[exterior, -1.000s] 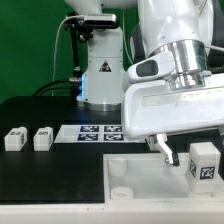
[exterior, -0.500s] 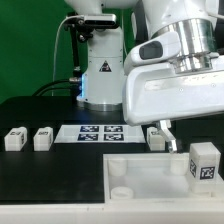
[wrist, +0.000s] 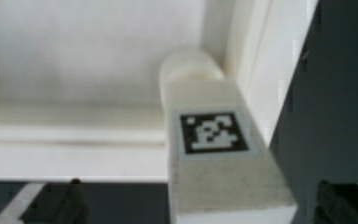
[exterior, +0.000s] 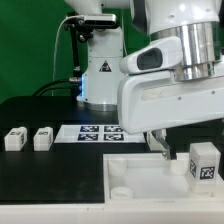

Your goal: Assemble one leg

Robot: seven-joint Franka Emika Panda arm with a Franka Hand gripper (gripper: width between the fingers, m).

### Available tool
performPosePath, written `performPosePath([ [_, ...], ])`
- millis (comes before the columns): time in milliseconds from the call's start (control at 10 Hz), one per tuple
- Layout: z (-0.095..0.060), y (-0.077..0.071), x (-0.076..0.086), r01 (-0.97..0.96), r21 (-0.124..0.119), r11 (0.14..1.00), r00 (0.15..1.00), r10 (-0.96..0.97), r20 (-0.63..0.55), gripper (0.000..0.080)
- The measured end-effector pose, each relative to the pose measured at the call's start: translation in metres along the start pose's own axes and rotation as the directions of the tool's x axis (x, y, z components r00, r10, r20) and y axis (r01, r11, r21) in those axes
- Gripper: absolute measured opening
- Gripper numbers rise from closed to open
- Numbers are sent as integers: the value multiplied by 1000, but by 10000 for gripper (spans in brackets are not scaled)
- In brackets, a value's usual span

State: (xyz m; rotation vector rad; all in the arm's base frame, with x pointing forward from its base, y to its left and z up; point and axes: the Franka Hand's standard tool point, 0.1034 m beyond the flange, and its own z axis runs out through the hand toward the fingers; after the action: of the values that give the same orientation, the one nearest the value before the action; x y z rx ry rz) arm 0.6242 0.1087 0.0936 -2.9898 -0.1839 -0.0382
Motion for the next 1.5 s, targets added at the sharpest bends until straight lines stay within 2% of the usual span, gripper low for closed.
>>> performPosePath([
  [200,1,-3,-1,-4,24,1000,991,1,135,649],
  [300,0,-8,-9,-44,27,999,977,37,211,649],
  [700,1,-6,-6,-45,29,999,977,38,211,649],
  [1000,1,3,15,-58,26,998,981,52,187,649],
  [1400,3,5,18,-61,27,998,986,56,156,649],
  [1500,3,5,18,-61,27,998,986,56,156,501],
])
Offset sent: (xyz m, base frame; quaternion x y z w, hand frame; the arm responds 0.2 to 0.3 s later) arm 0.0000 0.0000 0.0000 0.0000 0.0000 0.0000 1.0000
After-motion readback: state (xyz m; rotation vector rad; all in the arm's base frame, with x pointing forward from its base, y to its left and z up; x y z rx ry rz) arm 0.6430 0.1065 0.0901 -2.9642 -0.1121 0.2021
